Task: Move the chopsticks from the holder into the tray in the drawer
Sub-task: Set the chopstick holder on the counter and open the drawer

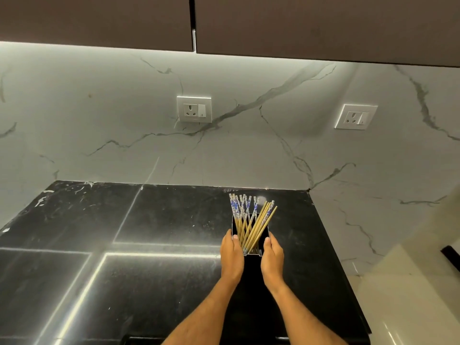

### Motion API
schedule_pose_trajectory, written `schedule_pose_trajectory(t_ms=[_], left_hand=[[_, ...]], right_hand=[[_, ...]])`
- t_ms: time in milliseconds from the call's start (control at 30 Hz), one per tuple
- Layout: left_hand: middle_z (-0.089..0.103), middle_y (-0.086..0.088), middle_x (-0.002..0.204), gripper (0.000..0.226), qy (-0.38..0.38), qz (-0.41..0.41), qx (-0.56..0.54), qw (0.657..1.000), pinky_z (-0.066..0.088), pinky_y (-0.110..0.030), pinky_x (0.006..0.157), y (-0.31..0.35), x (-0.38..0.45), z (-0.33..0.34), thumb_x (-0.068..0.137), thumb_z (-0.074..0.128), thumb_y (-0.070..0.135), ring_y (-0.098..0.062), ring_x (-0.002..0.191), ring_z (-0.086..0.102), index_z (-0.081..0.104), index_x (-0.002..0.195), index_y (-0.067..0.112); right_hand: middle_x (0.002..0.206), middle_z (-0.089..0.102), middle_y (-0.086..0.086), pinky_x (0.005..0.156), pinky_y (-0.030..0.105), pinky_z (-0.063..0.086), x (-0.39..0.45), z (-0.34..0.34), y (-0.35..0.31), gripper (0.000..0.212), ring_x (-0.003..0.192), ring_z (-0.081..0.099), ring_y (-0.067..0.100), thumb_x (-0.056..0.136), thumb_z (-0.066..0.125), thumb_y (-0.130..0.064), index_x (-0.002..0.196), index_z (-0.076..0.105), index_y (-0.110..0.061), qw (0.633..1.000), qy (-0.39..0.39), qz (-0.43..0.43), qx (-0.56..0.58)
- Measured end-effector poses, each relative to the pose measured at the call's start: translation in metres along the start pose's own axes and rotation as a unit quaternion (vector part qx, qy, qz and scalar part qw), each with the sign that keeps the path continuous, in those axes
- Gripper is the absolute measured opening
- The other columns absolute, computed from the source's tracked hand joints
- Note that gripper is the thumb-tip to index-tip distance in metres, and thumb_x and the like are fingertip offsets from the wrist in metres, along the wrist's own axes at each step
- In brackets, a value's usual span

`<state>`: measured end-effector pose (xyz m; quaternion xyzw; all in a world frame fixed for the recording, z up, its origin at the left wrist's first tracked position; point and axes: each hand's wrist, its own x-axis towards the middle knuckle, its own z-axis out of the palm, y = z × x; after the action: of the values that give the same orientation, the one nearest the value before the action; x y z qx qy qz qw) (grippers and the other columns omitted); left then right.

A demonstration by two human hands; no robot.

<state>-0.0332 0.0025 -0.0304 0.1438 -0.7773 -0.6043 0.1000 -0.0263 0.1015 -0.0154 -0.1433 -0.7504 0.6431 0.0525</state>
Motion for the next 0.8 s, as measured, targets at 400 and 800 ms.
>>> schedule_pose_trajectory(t_ms=[400,800], left_hand=[[0.065,-0.001,0.112,0.033,0.055,0.025,-0.014,0.998,0.050,-0.033,0.095,0.005,-0.004,-0.073,0.108,0.032,0.017,-0.013,0.106,0.060,0.062,0.122,0.015],[0.065,0.002,0.107,0.031,0.230,0.028,-0.022,0.973,0.047,-0.028,0.090,0.014,-0.093,-0.216,0.107,0.031,0.017,-0.007,0.099,0.059,0.062,0.112,0.019]], right_hand=[[0.112,0.068,-0.015,0.080,0.006,0.049,-0.048,0.048,-0.039,0.035,0.103,0.064,-0.010,0.109,0.034,-0.016,0.125,0.063,-0.027,0.996,-0.046,-0.057,0.041],[0.117,0.069,-0.007,0.097,0.026,0.052,-0.167,0.118,-0.067,0.035,0.112,0.064,0.005,0.109,0.036,-0.016,0.130,0.064,-0.018,0.971,-0.199,-0.115,0.070]])
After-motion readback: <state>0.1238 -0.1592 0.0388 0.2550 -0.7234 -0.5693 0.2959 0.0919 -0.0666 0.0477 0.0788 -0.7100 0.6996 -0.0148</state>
